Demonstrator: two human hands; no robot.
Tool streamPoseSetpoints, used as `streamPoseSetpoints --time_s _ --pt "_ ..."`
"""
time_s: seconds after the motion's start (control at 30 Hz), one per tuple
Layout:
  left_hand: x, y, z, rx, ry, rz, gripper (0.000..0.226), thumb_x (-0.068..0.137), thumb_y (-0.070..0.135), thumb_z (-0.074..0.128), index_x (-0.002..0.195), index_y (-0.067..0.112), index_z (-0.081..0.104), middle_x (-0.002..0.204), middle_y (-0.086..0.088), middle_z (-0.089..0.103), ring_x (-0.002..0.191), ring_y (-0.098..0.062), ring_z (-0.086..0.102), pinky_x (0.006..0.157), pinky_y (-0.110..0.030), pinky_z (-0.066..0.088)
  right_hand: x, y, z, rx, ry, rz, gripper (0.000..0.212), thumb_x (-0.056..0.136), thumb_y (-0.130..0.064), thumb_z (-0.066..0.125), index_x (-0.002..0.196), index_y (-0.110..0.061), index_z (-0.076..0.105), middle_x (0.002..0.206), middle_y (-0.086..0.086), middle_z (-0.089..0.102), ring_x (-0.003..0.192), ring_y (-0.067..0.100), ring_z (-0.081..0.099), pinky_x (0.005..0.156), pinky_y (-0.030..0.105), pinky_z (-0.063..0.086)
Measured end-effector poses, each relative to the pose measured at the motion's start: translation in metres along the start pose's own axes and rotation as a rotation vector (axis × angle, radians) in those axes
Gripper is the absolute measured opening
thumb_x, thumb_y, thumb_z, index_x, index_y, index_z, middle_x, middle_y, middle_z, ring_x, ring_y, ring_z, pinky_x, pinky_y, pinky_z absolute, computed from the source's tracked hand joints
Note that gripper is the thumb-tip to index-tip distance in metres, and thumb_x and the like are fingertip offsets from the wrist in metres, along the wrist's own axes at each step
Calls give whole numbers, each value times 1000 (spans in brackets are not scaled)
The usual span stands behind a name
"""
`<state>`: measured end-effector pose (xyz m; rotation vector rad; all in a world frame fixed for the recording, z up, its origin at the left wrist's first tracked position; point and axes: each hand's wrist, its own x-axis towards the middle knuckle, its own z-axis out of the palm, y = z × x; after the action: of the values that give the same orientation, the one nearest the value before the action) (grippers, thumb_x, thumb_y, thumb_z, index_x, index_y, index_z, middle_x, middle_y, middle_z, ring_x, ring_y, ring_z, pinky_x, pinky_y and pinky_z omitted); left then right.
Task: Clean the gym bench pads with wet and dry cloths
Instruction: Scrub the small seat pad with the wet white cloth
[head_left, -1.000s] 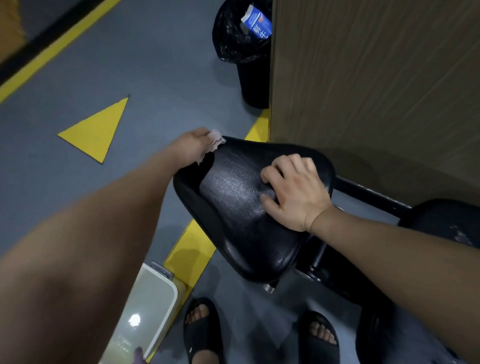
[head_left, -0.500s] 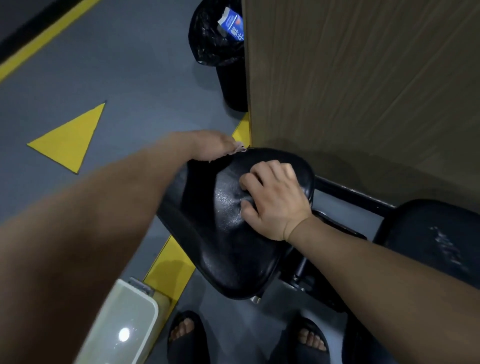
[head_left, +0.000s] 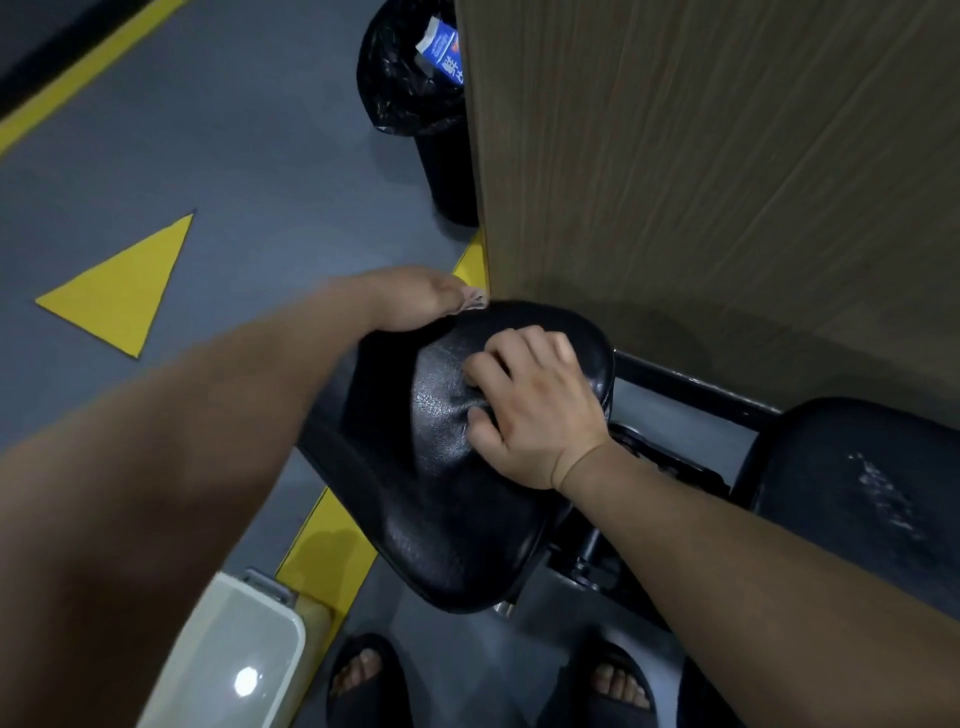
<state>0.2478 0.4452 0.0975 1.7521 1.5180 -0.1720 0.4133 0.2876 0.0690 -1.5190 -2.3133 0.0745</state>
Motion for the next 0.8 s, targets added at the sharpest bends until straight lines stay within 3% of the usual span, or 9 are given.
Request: streamPoseSetpoints --time_s 0.13,0.23,0.33,0.43,0.5,0.57,0.63,0.8 --pt "-11 -53 -23 37 130 -86 41 108 41 39 128 15 64 134 -12 61 125 -28 53 104 -32 35 0 0 1 9 23 -10 32 81 -37 58 101 -12 62 102 8 54 94 32 48 84 46 37" --pt "-16 -78 -20 -141 272 -161 35 108 39 41 104 11 62 94 -13 60 95 -27 55 76 -31 38 0 1 2 13 20 -10 31 81 -36 58 100 -13 61 101 7 53 94 31 48 85 46 37" --pt "-23 -88 -8 -272 353 -210 33 109 33 40 92 10 56 77 -10 53 78 -25 49 59 -24 35 0 1 2 11 13 -3 30 81 -36 59 100 -13 61 101 7 53 95 31 48 85 47 38" --pt "-42 -103 0 -375 428 -273 43 108 40 37 80 17 60 64 -6 48 72 -27 46 63 -33 34 0 1 2 14 29 -12 29 81 -35 59 100 -13 60 101 7 53 95 31 48 85 47 38" --pt "-58 -113 9 -378 430 -280 47 110 41 26 112 23 70 69 -7 53 70 -28 46 65 -35 34 -1 1 2 19 37 -16 28 80 -34 59 99 -13 60 100 7 53 94 31 48 85 47 38" --pt "-82 -119 25 -334 461 -270 53 112 40 18 135 22 62 96 -11 65 84 -26 55 76 -33 39 -1 0 2 25 42 -23 28 80 -34 59 98 -13 60 100 7 53 94 32 48 84 46 37" --pt "-102 -124 45 -345 551 -282 57 110 47 17 133 20 62 118 -10 66 104 -27 60 92 -36 45 -1 0 2 26 51 -26 27 80 -34 58 98 -13 59 99 7 52 93 32 48 84 46 37" --pt "-137 -103 99 -529 740 -289 62 104 58 13 124 13 51 111 -12 60 104 -33 58 90 -38 42 -2 -1 1 22 45 -21 27 82 -34 53 99 -13 59 100 6 52 95 31 47 86 46 38"
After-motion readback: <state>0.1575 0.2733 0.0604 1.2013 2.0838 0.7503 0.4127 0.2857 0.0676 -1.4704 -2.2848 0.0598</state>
